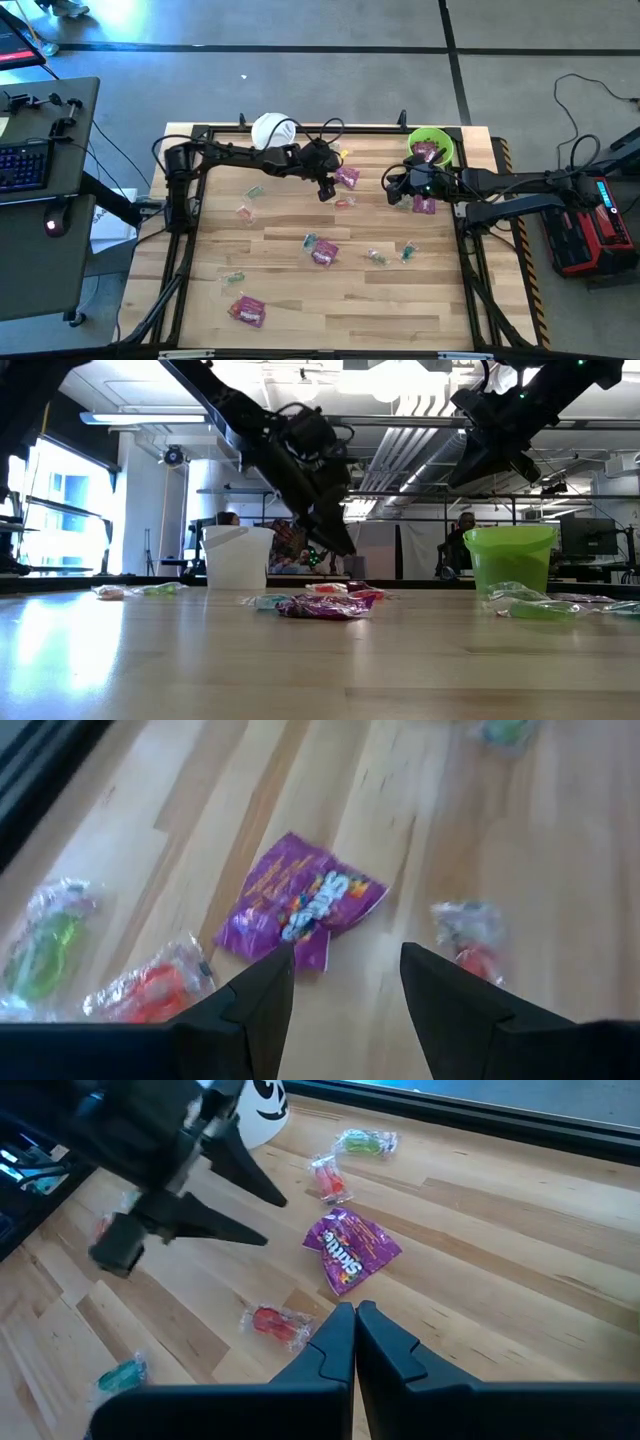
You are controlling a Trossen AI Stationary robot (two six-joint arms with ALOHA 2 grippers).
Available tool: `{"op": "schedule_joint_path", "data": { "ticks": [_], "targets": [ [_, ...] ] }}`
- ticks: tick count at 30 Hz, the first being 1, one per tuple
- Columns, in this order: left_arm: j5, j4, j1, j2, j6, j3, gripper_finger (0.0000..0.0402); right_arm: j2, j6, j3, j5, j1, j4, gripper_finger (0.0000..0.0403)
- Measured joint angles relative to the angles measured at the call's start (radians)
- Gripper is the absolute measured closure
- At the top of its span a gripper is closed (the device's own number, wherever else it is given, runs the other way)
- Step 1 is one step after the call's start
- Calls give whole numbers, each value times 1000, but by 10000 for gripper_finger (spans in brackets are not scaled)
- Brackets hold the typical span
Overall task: Sort candy by brand, put in halloween buckets
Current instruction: Put the violet candy into the green bucket
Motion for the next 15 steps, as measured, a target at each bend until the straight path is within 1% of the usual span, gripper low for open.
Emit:
{"op": "schedule_joint_path", "data": {
  "ticks": [6, 11, 15],
  "targets": [
    [-14, 5, 4, 61, 46, 39, 224, 0, 9, 0, 6, 19, 1, 402],
    [-72, 4, 4, 74, 136, 51, 224, 0, 24, 0, 12, 36, 0, 402],
    [-75, 11, 4, 74, 222, 51, 224, 0, 29, 0, 27, 51, 1, 402]
  ]
}}
